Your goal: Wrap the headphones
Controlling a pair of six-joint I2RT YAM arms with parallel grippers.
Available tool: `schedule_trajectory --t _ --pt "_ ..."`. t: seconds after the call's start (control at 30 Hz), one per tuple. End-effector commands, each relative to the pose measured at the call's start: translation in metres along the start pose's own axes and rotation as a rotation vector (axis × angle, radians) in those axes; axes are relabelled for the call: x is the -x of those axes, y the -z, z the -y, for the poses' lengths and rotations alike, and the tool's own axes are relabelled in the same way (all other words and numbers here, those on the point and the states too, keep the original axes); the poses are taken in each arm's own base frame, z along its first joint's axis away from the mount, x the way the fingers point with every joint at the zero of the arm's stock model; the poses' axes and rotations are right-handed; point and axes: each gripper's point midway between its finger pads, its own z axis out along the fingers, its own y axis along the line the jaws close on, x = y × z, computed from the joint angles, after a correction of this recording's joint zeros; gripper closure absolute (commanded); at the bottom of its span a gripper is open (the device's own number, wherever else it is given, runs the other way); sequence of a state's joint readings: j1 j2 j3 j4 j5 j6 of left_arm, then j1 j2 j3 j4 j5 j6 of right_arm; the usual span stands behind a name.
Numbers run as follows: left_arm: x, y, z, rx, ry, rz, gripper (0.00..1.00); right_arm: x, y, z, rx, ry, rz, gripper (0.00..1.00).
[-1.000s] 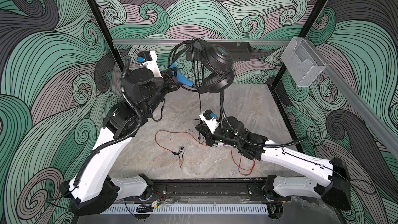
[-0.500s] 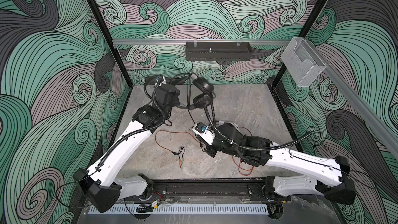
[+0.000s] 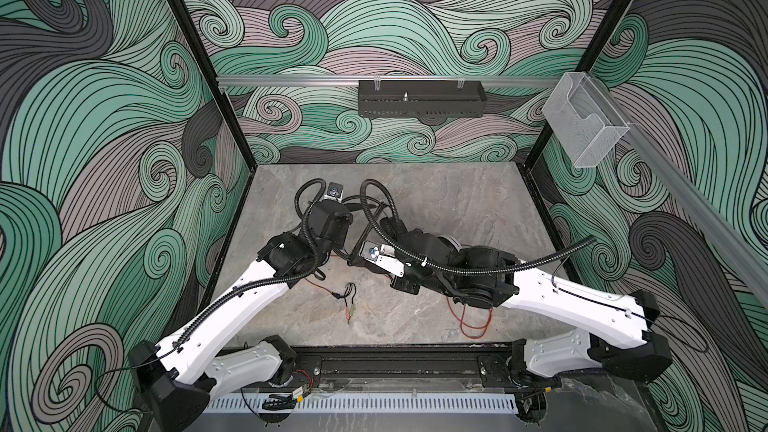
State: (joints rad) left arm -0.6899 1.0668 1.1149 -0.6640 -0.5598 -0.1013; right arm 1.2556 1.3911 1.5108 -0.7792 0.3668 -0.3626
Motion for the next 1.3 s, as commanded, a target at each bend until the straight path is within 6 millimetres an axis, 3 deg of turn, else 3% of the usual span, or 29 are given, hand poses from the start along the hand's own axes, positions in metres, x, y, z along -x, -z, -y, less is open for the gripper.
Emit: schedule_trajectory --t 0.0,0.13,0.37,0.5,0.9,1.27 --pt "-0.021 0.015 -0.004 -0.019 -0.121 -0.052 1.00 0.004 0.010 0.025 -0.098 0.127 -0.033 1.00" --pt "-0.032 0.030 0.005 -0.116 -0.159 -0.096 1.00 0.010 0.008 0.034 -0.139 0.191 -0.064 1.00" --pt "-0.052 0.050 0.039 -0.374 -0.252 -0.158 1.00 0.003 0.003 0.045 -0.156 0.216 -0.091 1.00" --pt "-0.061 0.052 0.042 -0.398 -0.269 -0.185 1.00 -0.004 0.002 0.051 -0.172 0.206 -0.096 1.00" --pt "-0.020 0.083 0.043 -0.482 -0.161 -0.064 1.00 -0.025 0.016 0.063 -0.155 0.114 -0.043 0.95" --pt "-0.010 0.094 0.045 -0.522 -0.178 -0.047 1.00 -0.036 0.022 0.067 -0.156 0.087 -0.040 0.85"
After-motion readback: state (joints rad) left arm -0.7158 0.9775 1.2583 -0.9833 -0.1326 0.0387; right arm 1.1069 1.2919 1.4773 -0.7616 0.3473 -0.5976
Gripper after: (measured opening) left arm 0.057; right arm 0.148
